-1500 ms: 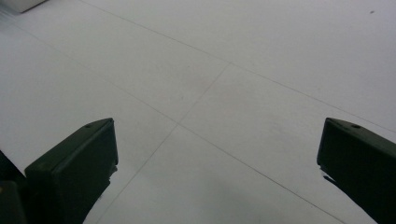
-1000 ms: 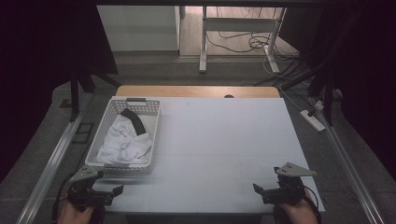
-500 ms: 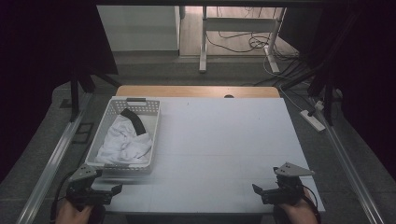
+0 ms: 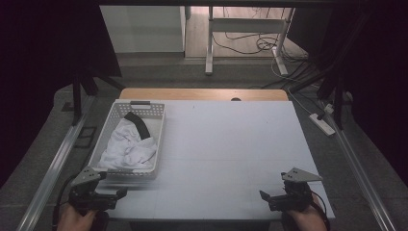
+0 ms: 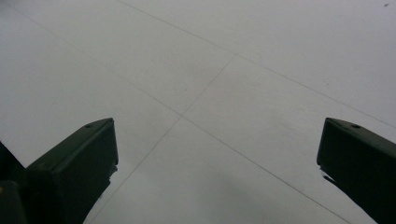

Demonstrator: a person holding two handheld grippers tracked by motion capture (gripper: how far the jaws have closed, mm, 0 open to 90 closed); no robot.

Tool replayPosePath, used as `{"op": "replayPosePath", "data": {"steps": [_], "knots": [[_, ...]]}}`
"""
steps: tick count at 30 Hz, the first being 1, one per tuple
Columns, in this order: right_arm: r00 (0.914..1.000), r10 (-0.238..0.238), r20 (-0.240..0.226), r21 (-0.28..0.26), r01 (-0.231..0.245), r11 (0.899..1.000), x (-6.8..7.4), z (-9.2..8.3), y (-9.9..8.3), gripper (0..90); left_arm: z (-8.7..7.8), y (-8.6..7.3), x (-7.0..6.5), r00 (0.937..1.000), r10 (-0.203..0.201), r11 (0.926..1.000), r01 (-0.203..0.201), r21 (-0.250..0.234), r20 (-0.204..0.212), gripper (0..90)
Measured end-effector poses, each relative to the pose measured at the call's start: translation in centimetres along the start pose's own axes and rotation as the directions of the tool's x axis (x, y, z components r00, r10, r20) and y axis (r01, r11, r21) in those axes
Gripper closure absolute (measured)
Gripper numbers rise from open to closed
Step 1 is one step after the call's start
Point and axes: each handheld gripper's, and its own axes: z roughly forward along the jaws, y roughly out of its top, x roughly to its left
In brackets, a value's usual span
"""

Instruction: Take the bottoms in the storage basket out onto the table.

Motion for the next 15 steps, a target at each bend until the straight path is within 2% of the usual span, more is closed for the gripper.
{"op": "replayPosePath", "data": {"steps": [4,10,15], "knots": [[0.9999,0.01,-0.002,0.0,-0.01,1.0,0.0,0.0,0.0,0.0,0.1,0.3,0.0,0.9999,0.006,1.0,-0.006,0.006,-0.011,0.5],[0.9999,0.01,-0.003,0.004,-0.01,1.0,-0.1,0.0,0.0,0.0,0.2,0.8,0.1,1.0,-0.009,0.9999,0.009,-0.014,0.002,0.4],[0.9999,0.013,-0.004,0.003,-0.013,1.0,-0.1,0.0,0.0,0.0,0.5,1.2,0.2,1.0,0.002,1.0,-0.002,-0.003,-0.007,0.4]]}}
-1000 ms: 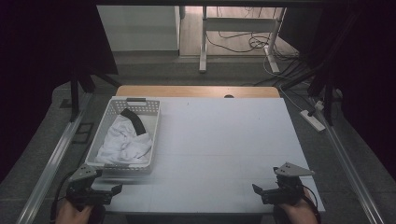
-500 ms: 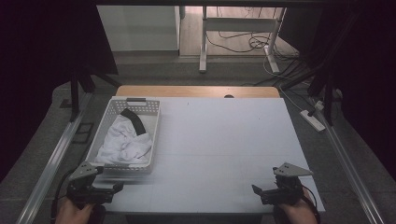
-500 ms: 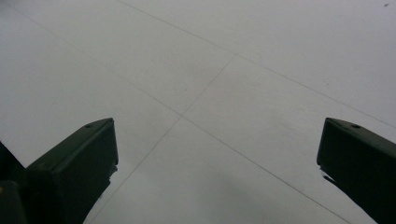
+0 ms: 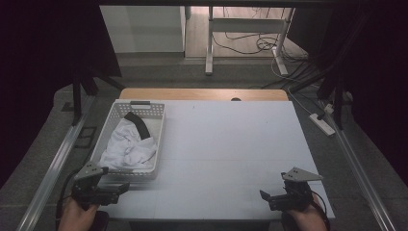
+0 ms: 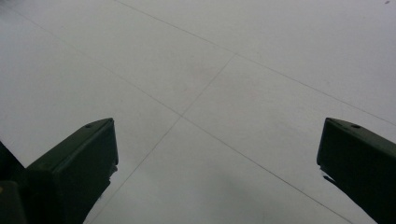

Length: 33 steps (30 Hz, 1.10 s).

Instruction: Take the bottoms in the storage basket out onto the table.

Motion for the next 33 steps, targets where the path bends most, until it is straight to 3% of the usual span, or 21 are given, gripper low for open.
{"op": "replayPosePath", "data": {"steps": [11,28,33], "knots": [[1.0,0.0,-0.004,0.009,0.0,1.0,0.0,0.1,0.0,0.0,0.6,1.0,0.4,0.9992,0.023,0.9997,-0.023,0.009,-0.034,0.4],[1.0,0.0,-0.007,0.014,0.0,1.0,-0.1,0.1,0.0,0.0,2.5,3.0,1.4,0.9997,0.022,0.9994,-0.022,0.026,-0.011,0.4],[1.0,-0.001,-0.008,0.014,0.001,1.0,0.0,0.2,0.0,0.0,2.8,3.5,1.6,0.9994,0.036,0.9994,-0.036,0.002,0.001,0.3]]}}
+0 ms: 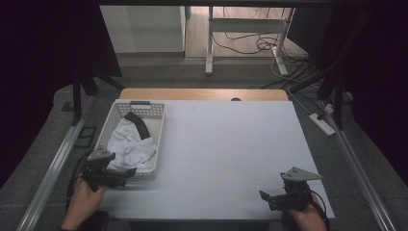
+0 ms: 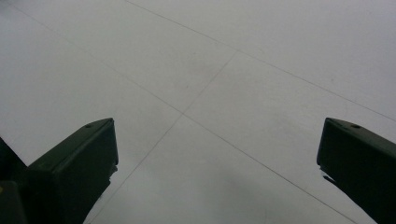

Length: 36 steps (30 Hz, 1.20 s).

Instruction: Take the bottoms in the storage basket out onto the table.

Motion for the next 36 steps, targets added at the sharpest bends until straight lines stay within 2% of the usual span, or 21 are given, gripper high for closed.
{"op": "replayPosePath", "data": {"steps": [6,10,13,20,23,30,36], "knots": [[1.0,-0.004,-0.005,0.005,0.004,1.0,0.0,0.0,0.0,0.0,0.3,0.2,0.3,0.9998,0.006,0.9998,-0.006,-0.021,0.021,0.0],[1.0,-0.005,-0.006,0.006,0.005,1.0,0.0,0.1,0.0,0.0,0.5,0.4,0.3,0.9994,0.021,0.9998,-0.02,-0.009,0.027,0.0],[1.0,-0.003,-0.008,0.005,0.004,1.0,0.0,0.1,0.0,0.0,0.5,0.7,0.4,0.9985,0.028,0.9996,-0.027,-0.012,0.048,0.1],[0.9999,-0.003,-0.011,0.006,0.003,1.0,0.0,0.1,0.0,0.0,0.4,1.3,0.8,0.9972,0.037,0.9993,-0.037,-0.007,0.066,0.2],[0.9999,-0.002,-0.011,0.007,0.003,1.0,0.0,0.1,0.0,0.0,0.3,1.3,1.2,0.9963,0.029,0.9996,-0.029,-0.003,0.08,0.4],[0.9999,-0.003,-0.01,0.009,0.003,1.0,0.0,0.1,0.0,0.0,0.1,1.6,1.9,0.9967,0.021,0.9997,-0.019,-0.016,0.079,0.6],[0.9999,-0.001,-0.012,0.009,0.001,1.0,0.0,0.1,0.0,0.0,0.6,2.6,2.2,0.9978,0.021,0.9998,-0.021,0.003,0.064,0.2]]}}
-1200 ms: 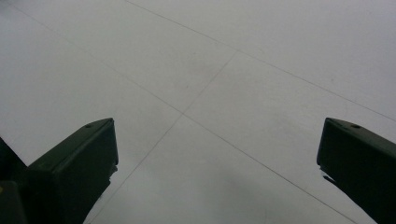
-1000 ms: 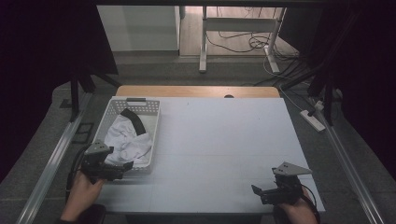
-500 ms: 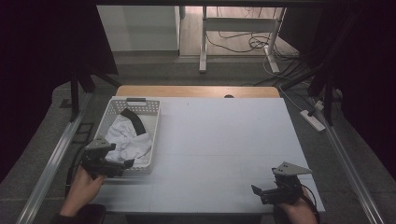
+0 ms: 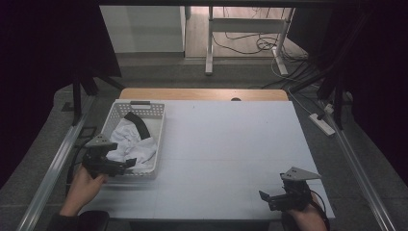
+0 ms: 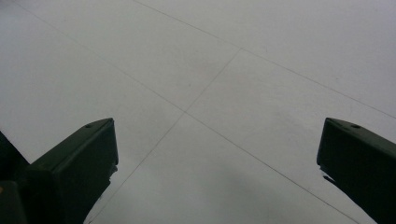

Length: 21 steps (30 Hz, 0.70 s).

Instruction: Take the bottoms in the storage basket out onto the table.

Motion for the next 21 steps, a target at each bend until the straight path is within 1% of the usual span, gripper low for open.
{"op": "replayPosePath", "data": {"steps": [2,6,9,13,18,21], "knots": [[1.0,0.0,0.0,0.0,0.0,1.0,0.0,0.0,0.0,0.0,0.2,0.4,0.0,0.9999,0.007,0.9999,-0.007,0.01,-0.009,0.2],[1.0,-0.001,0.0,0.001,0.001,1.0,0.0,0.0,0.0,0.0,0.6,1.2,0.2,0.9999,0.007,0.9998,-0.007,0.018,-0.008,0.2],[1.0,-0.001,0.0,0.001,0.001,1.0,0.0,0.0,0.0,0.0,0.9,1.8,0.3,0.9998,0.013,0.9997,-0.013,0.02,-0.018,0.2],[1.0,-0.001,0.001,0.002,0.001,1.0,0.0,0.0,0.0,0.0,1.3,2.5,0.8,0.9999,-0.006,0.9999,0.006,0.016,-0.014,0.3],[1.0,-0.001,0.001,0.002,0.001,1.0,0.0,0.0,0.0,0.0,1.8,3.3,1.6,0.9992,-0.035,0.999,0.036,0.029,-0.018,0.6],[1.0,-0.001,0.0,0.002,0.001,1.0,0.0,0.0,0.0,0.0,2.1,3.6,2.1,0.9995,-0.028,0.999,0.028,0.033,-0.017,0.5]]}}
